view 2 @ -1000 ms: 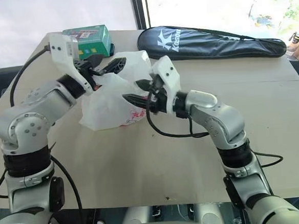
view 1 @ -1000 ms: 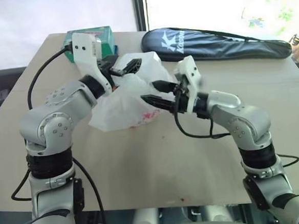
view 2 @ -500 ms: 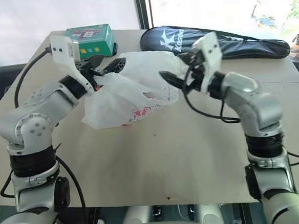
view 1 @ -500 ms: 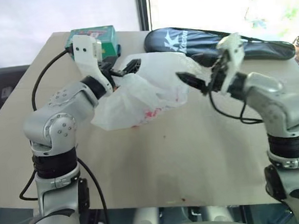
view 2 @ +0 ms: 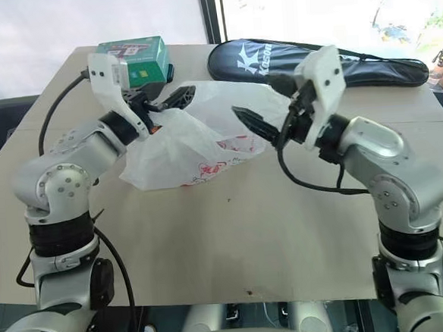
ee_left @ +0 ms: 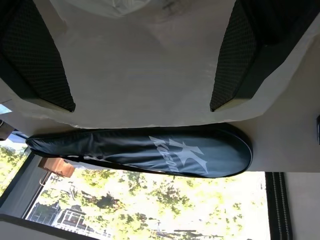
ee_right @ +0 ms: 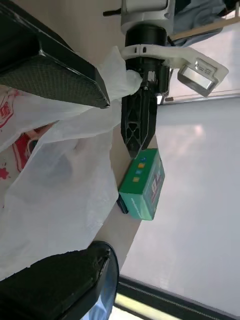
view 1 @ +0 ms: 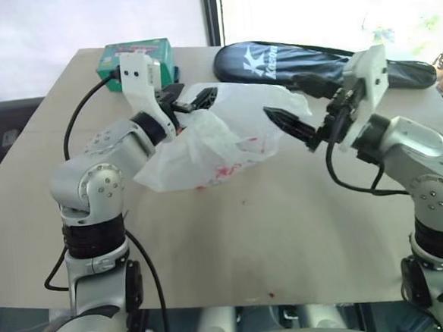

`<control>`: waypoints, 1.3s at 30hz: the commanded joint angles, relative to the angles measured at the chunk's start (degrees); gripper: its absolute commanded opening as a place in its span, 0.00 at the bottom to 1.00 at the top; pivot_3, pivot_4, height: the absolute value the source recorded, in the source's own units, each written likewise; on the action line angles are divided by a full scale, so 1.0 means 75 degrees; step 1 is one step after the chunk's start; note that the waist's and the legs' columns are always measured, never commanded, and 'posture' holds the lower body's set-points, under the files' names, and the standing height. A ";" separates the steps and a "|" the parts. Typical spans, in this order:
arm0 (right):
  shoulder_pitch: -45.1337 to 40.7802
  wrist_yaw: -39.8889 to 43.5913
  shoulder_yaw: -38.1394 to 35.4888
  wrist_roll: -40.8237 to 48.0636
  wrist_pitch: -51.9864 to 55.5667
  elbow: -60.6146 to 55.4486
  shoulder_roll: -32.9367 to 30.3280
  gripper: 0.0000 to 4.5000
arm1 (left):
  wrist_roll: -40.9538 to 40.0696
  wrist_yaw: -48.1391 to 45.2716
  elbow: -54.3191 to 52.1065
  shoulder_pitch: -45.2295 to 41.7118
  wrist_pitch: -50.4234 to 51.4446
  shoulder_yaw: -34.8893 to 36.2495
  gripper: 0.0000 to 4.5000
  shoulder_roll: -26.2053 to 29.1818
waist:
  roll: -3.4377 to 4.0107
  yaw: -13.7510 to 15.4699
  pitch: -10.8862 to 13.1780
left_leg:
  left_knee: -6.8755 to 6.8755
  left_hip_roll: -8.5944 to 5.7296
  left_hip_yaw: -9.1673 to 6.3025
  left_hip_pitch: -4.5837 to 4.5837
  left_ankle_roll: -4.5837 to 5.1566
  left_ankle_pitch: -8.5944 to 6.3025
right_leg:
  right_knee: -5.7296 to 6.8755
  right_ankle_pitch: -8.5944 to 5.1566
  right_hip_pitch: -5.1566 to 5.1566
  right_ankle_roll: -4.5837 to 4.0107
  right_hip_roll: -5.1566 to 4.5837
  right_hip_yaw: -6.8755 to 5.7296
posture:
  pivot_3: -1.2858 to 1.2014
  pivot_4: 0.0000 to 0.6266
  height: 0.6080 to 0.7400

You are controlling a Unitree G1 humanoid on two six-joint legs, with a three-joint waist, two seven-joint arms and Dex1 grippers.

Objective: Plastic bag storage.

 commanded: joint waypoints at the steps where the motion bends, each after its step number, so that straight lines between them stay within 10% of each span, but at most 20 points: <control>1: -0.0351 -0.0451 0.0981 -0.0023 0.0423 0.0051 0.0497 0.99 | 0.0169 -0.0184 -0.0051 -0.0271 -0.0198 -0.0083 1.00 -0.0002 | 0.0000 -0.0016 0.0000 | 0.0000 0.0001 0.0000 0.0001 0.0000 0.0000 | 0.0001 0.0000 0.0000 0.0000 0.0001 0.0000 | 0.52 0.24 1.00; 9: -0.0595 -0.0473 0.1961 -0.0375 0.0263 0.1070 0.1389 0.99 | 0.0325 -0.0227 -0.0281 -0.0165 -0.0166 -0.0106 1.00 -0.0102 | 0.0000 0.0015 0.0000 | 0.0001 -0.0005 -0.0002 -0.0006 0.0003 -0.0001 | -0.0003 0.0000 -0.0001 0.0000 -0.0003 -0.0003 | 0.52 0.24 1.00; 19: -0.0816 -0.0563 0.1990 -0.0592 -0.0139 0.1565 0.2158 0.01 | 0.0696 -0.0275 -0.0349 0.0065 -0.0217 -0.0155 1.00 0.0054 | 0.0000 0.0005 -0.0001 | 0.0001 -0.0002 -0.0003 -0.0005 0.0002 -0.0001 | -0.0001 0.0000 -0.0001 -0.0001 -0.0001 -0.0004 | 0.52 0.24 1.00; 39: -0.0102 -0.1056 0.1438 -0.0795 -0.0600 0.1362 0.2274 0.01 | 0.1391 0.1314 0.0735 -0.0574 0.0846 0.1245 1.00 0.0017 | -0.0001 -0.0007 -0.0001 | 0.0001 -0.0003 -0.0006 -0.0006 0.0002 -0.0001 | -0.0002 0.0000 0.0000 0.0000 -0.0003 -0.0006 | 0.52 0.24 1.00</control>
